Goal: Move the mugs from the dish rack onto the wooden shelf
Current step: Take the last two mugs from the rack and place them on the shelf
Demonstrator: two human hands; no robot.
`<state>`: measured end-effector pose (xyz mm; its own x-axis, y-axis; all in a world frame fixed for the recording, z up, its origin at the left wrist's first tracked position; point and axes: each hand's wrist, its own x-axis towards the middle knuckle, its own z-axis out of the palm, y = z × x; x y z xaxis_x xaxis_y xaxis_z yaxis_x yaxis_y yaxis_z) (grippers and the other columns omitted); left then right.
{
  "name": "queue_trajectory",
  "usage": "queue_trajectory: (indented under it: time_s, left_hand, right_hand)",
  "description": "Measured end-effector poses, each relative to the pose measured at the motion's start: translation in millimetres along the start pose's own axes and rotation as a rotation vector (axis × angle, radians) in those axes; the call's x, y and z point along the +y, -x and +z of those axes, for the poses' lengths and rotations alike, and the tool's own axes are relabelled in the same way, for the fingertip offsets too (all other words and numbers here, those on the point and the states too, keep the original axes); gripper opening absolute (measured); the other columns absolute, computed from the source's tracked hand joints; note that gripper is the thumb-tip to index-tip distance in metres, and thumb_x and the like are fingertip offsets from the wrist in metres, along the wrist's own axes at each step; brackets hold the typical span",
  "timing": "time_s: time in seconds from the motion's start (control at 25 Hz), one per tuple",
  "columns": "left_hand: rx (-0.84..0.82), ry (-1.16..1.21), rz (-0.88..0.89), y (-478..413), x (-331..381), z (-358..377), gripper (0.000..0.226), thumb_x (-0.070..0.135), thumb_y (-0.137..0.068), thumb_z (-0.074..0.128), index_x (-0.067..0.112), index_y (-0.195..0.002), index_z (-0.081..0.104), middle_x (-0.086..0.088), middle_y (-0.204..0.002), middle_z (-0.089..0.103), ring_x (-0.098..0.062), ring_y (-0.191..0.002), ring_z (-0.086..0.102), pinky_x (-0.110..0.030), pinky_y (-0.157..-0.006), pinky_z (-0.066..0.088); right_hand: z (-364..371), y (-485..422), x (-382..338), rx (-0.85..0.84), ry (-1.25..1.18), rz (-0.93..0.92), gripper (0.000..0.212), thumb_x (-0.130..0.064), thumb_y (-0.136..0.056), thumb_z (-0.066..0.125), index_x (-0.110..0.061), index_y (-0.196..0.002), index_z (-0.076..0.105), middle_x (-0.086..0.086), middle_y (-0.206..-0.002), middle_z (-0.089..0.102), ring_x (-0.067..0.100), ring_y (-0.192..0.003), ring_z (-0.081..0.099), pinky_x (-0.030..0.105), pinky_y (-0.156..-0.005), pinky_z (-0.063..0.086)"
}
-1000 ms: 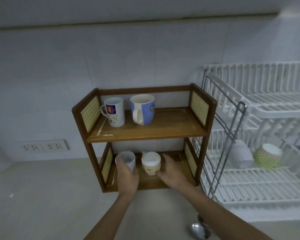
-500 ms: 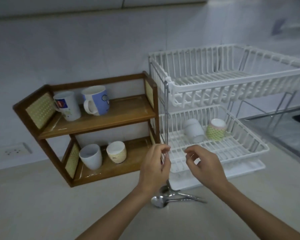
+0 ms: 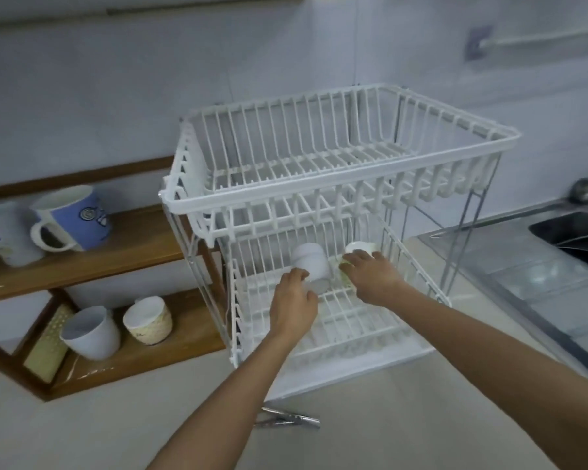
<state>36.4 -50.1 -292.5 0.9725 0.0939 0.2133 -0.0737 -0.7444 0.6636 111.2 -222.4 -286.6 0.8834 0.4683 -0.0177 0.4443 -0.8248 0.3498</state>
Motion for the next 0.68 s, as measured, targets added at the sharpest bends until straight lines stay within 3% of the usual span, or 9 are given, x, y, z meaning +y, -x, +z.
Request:
queue_trajectory:
  time_s: [0.12,0.24,0.32,0.4,0.44,0.48,0.56,0.68]
  left_hand:
    - [-0.079,-0.124,-0.167,-29.1,2.5,20.2,0.048,0.022,-0.094,0.049,0.010,-0.139,0.037,-0.013,-0.141,0.042,-0.032,-0.124,0.047,-0.039,-0.098,0.044]
    - [-0.100,-0.185,-0.253,-55.2,8.4,39.4,0.056,0.030,-0.095,0.047,0.009,-0.144,0.030,-0.016,-0.146,0.036,-0.033,-0.125,0.045,-0.038,-0.097,0.042]
    - [-0.083,-0.172,-0.331,-71.0,12.8,51.1,0.063,0.035,-0.094,0.049,0.008,-0.146,0.025,-0.017,-0.149,0.030,-0.036,-0.125,0.045,-0.040,-0.098,0.044]
    - [-0.053,-0.131,-0.428,-82.6,13.4,58.2,0.070,0.038,-0.092,0.052,0.010,-0.147,0.020,-0.017,-0.149,0.027,-0.038,-0.124,0.044,-0.043,-0.097,0.045]
    - [-0.042,-0.104,-0.466,-88.3,12.6,61.6,0.075,0.040,-0.090,0.055,0.012,-0.148,0.017,-0.017,-0.148,0.028,-0.038,-0.124,0.045,-0.044,-0.096,0.046]
    - [-0.038,-0.069,-0.496,-93.1,11.1,65.3,0.081,0.041,-0.087,0.059,0.013,-0.149,0.013,-0.019,-0.147,0.030,-0.039,-0.123,0.046,-0.044,-0.096,0.047]
    - [-0.040,0.006,-0.551,-99.0,5.3,71.3,0.096,0.046,-0.080,0.067,0.016,-0.149,0.007,-0.022,-0.142,0.035,-0.040,-0.120,0.050,-0.045,-0.095,0.049]
    - [0.022,0.117,-0.628,-100.1,-2.2,77.6,0.105,0.048,-0.069,0.077,0.016,-0.146,0.013,-0.020,-0.133,0.050,-0.037,-0.111,0.058,-0.044,-0.089,0.053]
  right_hand:
    - [9.6,-21.3,15.2,0.004,0.232,-0.091,0.066,-0.014,-0.088,0.060,-0.017,-0.146,0.027,0.007,-0.159,0.011,0.029,-0.145,0.008,0.053,-0.113,0.018]
    - [15.8,-36.2,22.5,-0.037,0.343,-0.176,0.059,-0.019,-0.093,0.055,-0.020,-0.146,0.029,0.008,-0.159,0.011,0.035,-0.145,0.006,0.057,-0.115,0.012]
    - [25.4,-44.3,21.6,-0.011,0.385,-0.158,0.043,-0.033,-0.094,0.051,-0.028,-0.137,0.046,0.007,-0.153,0.032,0.039,-0.141,0.025,0.053,-0.115,0.019]
    - [15.2,-41.1,20.7,0.091,0.295,0.034,0.036,-0.061,-0.081,0.051,-0.046,-0.111,0.066,-0.005,-0.126,0.064,0.023,-0.119,0.059,0.027,-0.103,0.041]
    - [17.1,-40.6,19.0,0.080,0.292,0.062,0.034,-0.056,-0.081,0.056,-0.046,-0.113,0.064,-0.006,-0.125,0.064,0.024,-0.114,0.063,0.024,-0.093,0.049]
    - [34.0,-44.6,11.9,0.057,0.422,-0.030,0.040,-0.035,-0.088,0.060,-0.038,-0.128,0.055,-0.002,-0.136,0.053,0.036,-0.119,0.057,0.032,-0.092,0.051]
    - [65.5,-57.7,8.2,0.175,0.378,-0.152,0.078,-0.001,-0.081,0.070,-0.020,-0.144,0.028,0.007,-0.146,0.032,0.052,-0.125,0.043,0.043,-0.093,0.049]
    - [66.5,-62.4,14.3,0.088,0.257,-0.098,0.090,-0.007,-0.068,0.083,-0.016,-0.140,0.031,0.004,-0.132,0.038,0.044,-0.117,0.053,0.040,-0.090,0.051]
